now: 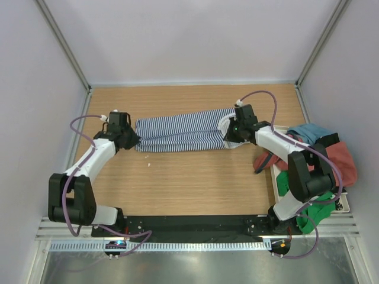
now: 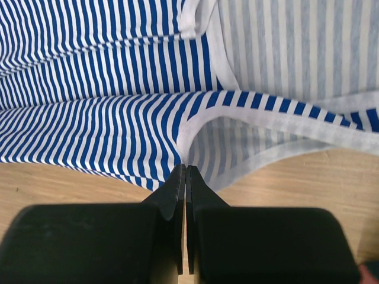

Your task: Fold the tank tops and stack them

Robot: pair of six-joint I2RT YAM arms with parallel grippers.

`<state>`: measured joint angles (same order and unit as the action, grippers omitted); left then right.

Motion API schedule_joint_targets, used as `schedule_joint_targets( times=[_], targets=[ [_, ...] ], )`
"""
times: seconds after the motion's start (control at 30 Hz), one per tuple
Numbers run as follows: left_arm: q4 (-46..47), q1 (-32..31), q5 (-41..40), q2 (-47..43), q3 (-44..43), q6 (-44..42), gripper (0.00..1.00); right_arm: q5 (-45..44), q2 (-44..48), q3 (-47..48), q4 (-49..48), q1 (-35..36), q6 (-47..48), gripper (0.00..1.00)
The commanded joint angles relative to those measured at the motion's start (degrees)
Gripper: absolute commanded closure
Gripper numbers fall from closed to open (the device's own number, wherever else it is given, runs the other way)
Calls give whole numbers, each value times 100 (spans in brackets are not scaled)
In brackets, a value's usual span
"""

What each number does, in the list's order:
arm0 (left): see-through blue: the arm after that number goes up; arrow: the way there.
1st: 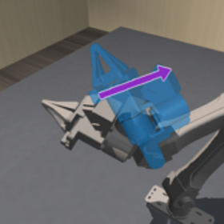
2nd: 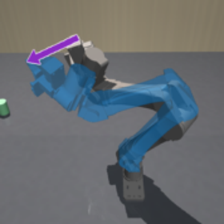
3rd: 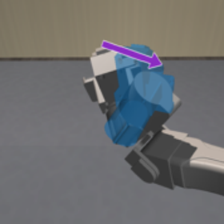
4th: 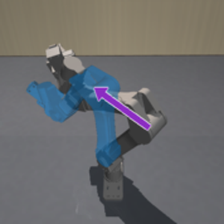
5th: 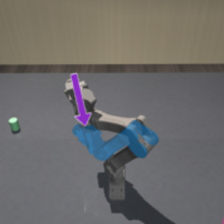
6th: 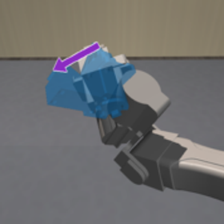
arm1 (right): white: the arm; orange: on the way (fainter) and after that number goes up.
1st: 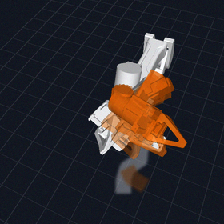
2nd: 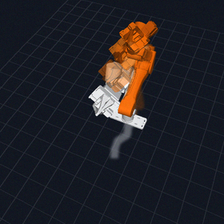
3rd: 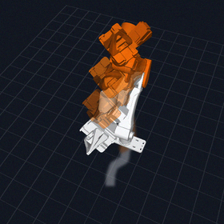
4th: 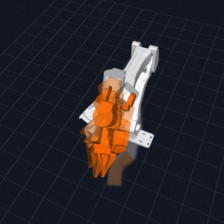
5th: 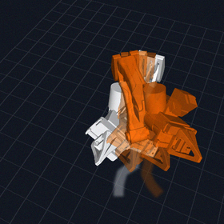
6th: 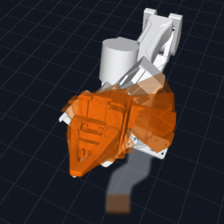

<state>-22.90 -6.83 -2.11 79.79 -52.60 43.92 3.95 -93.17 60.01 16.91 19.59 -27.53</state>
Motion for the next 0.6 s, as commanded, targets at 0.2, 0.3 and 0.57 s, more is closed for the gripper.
schedule_joint_targets(
  times=[0.2,0.3,0.57],
  targets=[
    [-207,-143,193,-1009,777,2,100,133,1037,-938,-293,97,-218,99],
    [-224,-134,263,-1027,918,-6,100,194,1142,-1123,-320,123,-279,99],
    [-224,-152,501,-1114,1093,2,100,133,1345,-1105,-109,176,-209,99]
  ],
)
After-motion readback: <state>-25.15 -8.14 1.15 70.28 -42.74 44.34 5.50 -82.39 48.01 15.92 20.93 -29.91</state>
